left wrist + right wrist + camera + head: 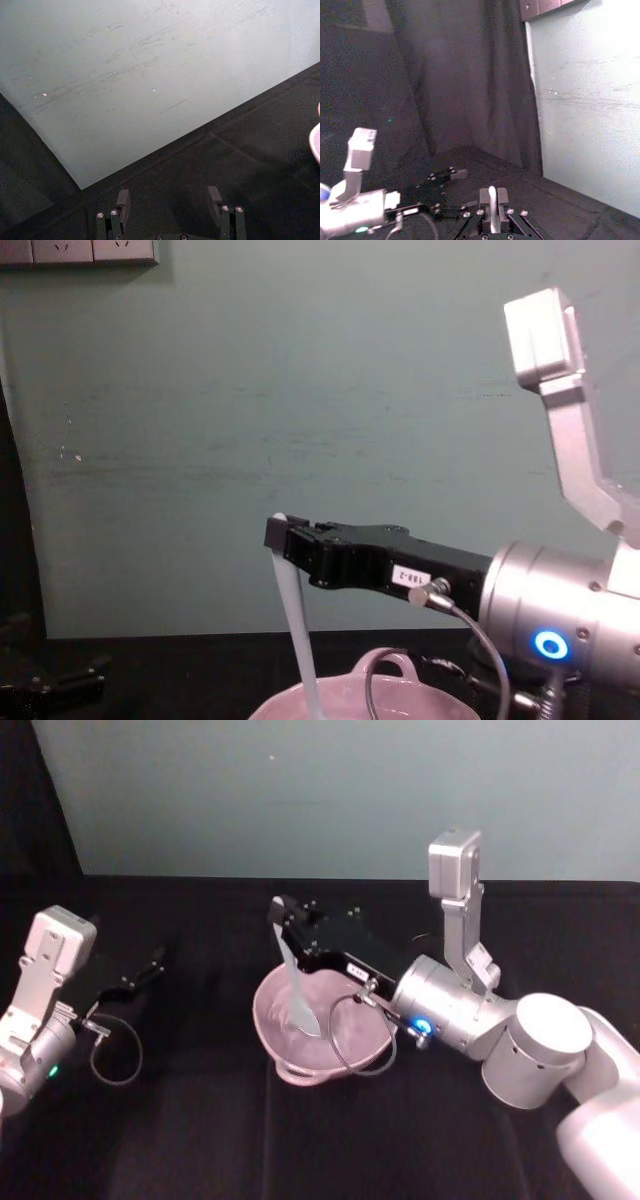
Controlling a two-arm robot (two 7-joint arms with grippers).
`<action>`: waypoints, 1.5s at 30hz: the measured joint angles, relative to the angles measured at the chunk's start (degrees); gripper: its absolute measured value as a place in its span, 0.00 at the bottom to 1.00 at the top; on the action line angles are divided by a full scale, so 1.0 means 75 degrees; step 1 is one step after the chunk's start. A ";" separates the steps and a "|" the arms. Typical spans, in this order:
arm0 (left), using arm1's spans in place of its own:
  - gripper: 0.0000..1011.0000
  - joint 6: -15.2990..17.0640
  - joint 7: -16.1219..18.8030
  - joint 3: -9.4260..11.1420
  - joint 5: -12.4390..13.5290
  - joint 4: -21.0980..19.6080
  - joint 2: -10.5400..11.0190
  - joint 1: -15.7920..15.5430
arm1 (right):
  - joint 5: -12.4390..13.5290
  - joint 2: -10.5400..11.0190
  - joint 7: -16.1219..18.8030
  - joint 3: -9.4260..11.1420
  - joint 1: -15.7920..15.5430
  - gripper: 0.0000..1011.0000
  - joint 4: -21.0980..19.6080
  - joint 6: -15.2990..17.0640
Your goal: Use the one hand to pick up the spoon and stir the clear water in the bowl.
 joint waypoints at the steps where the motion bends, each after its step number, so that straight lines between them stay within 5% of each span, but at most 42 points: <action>1: 1.00 0.0000 0.0000 0.0000 0.0000 0.0000 0.0000 0.0000 | -0.0011 -0.0060 -0.0007 0.0005 0.0104 0.09 0.0142 -0.0020; 14: 1.00 0.0000 0.0000 0.0000 0.0000 0.0000 0.0000 -0.0001 | 0.0020 -0.0044 -0.0243 0.0490 0.0374 0.09 0.0558 -0.0154; 22: 1.00 0.0000 0.0000 0.0000 0.0000 0.0000 0.0000 0.0000 | 0.0145 0.0193 -0.0319 0.0805 0.0162 0.09 0.0161 -0.0172; 32: 1.00 0.0000 0.0000 0.0000 0.0000 0.0000 0.0000 0.0000 | 0.0697 0.0346 -0.0250 0.1171 -0.0040 0.09 -0.0403 -0.0148; 45: 1.00 0.0000 0.0000 0.0000 0.0000 0.0000 0.0000 -0.0001 | 0.1334 0.0849 -0.0554 0.1975 -0.0355 0.09 -0.1174 -0.0286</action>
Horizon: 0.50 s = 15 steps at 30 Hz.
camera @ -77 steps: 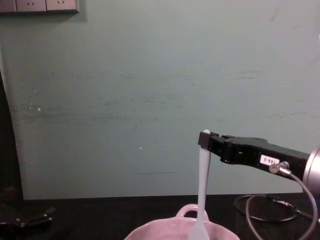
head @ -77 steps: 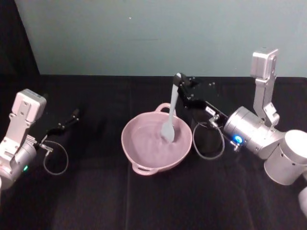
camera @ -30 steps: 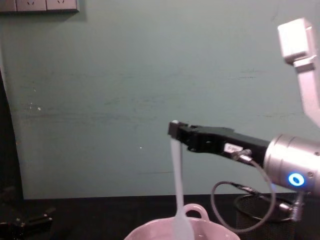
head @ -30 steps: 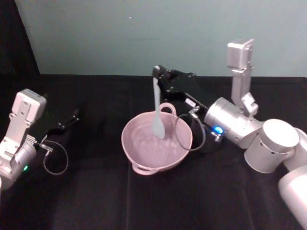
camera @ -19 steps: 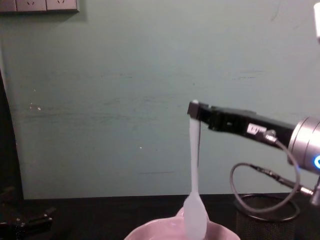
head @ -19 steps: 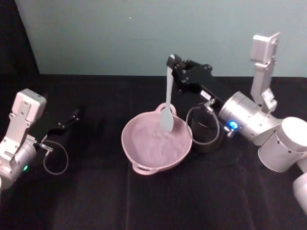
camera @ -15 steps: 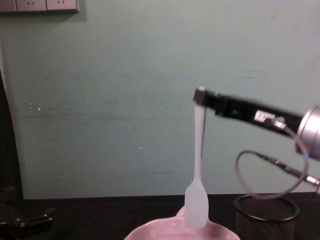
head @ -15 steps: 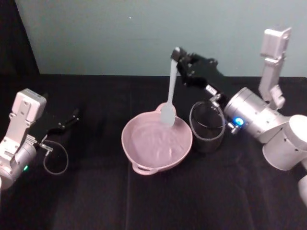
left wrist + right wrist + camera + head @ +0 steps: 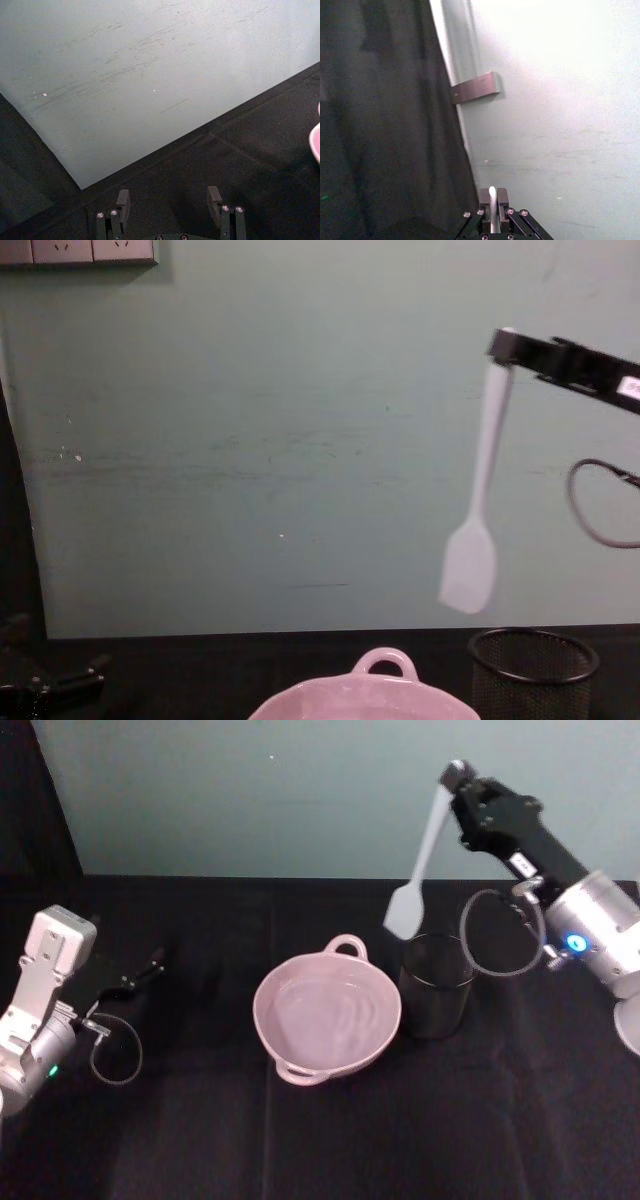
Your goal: Use the one hand to pick up the spoon and stir the clear water in the bowl.
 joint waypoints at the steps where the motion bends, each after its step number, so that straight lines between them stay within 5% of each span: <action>1: 1.00 0.0000 0.0000 0.0000 0.0000 0.0000 0.0000 0.0000 | 0.0029 0.0046 -0.0055 0.0082 -0.0057 0.09 -0.0030 -0.0032; 7: 1.00 0.0000 0.0000 0.0000 0.0000 0.0000 0.0000 0.0000 | 0.0116 0.0191 -0.0231 0.0369 -0.0272 0.09 0.0020 -0.0111; 15: 1.00 0.0000 0.0000 0.0000 0.0000 0.0000 0.0001 0.0000 | 0.0170 0.0157 -0.0242 0.0383 -0.0353 0.09 0.0411 -0.0096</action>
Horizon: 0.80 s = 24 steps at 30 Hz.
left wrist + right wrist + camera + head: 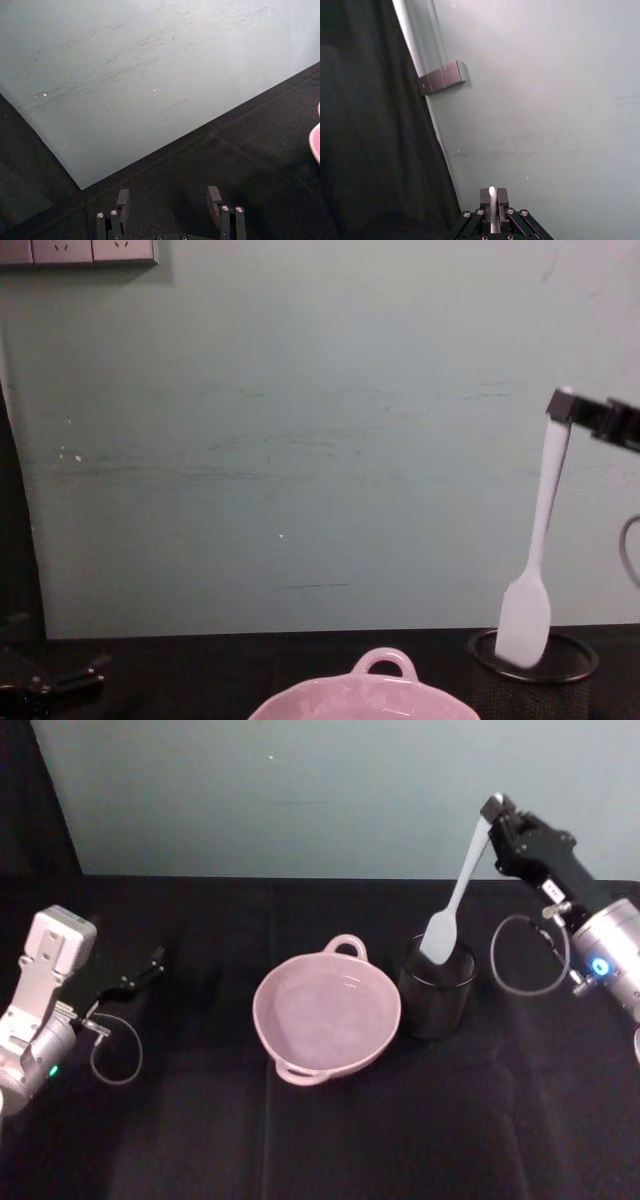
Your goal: Use the one hand to pick up the spoon and stir the clear water in the bowl.
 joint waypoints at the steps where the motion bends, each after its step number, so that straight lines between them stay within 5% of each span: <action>1: 1.00 0.0000 0.0000 0.0000 0.0000 0.0000 0.0000 0.0000 | 0.0024 -0.0031 0.0013 -0.0022 -0.0005 0.09 0.0093 0.0017; 14: 1.00 0.0000 0.0000 -0.0001 0.0000 0.0000 0.0000 0.0000 | 0.0553 -0.0392 0.0108 -0.0139 0.0038 0.09 0.1041 0.0333; 24: 1.00 0.0000 0.0000 0.0000 0.0000 0.0000 0.0000 0.0000 | 0.1140 -0.0477 -0.0117 0.0005 -0.0101 0.09 0.1175 0.0698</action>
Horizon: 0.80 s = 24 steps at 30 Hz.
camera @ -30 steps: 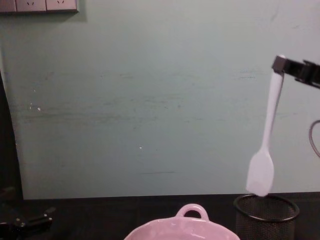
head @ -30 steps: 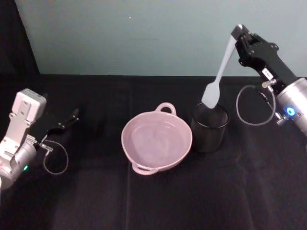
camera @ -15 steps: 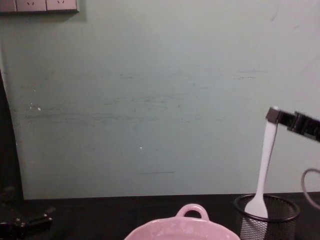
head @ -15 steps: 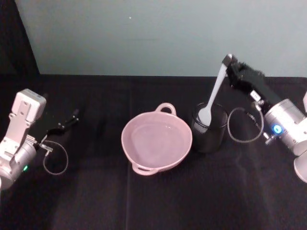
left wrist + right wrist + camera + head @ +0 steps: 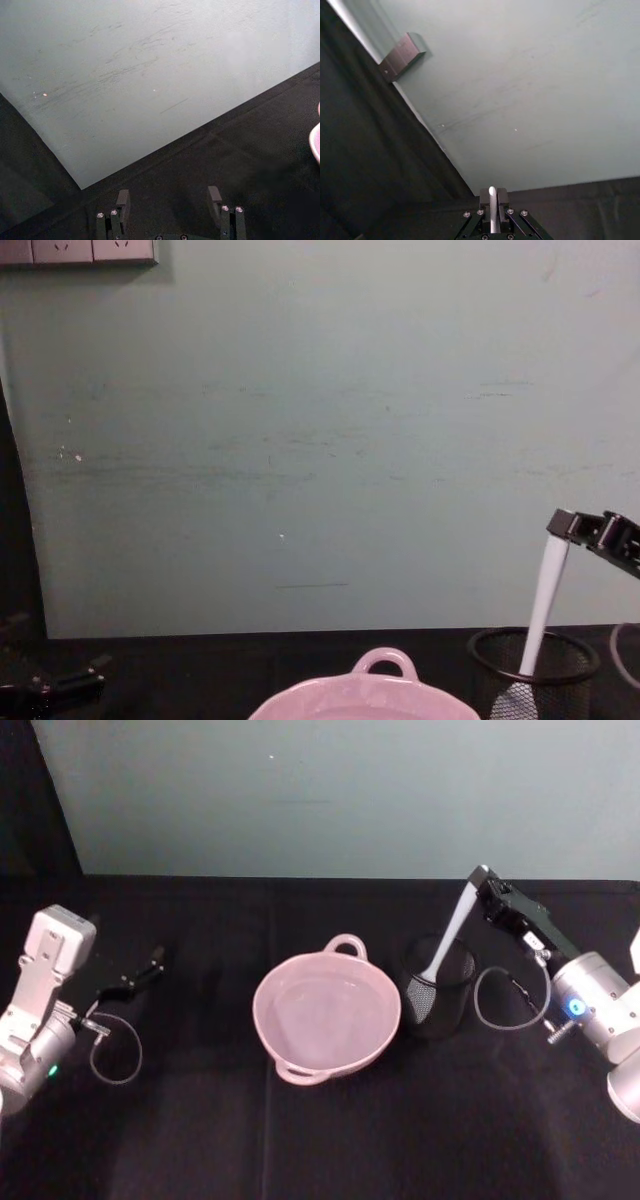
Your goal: Use the one hand to pick up the spoon and stir the clear water in the bowl.
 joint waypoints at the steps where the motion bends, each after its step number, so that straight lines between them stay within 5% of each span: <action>1: 1.00 0.0000 0.0000 0.0000 0.0000 0.0000 0.0000 0.0000 | 0.0086 0.0010 -0.0050 0.0015 -0.0031 0.09 -0.0006 0.0057; 7: 1.00 0.0000 0.0000 0.0000 0.0000 0.0000 0.0000 0.0000 | 0.0294 0.0045 -0.0328 0.0063 -0.0120 0.10 -0.0025 0.0134; 24: 1.00 0.0000 0.0000 -0.0001 0.0000 0.0000 0.0000 0.0000 | 0.0290 0.0214 -0.1033 0.0201 -0.0482 0.62 -0.0284 0.0237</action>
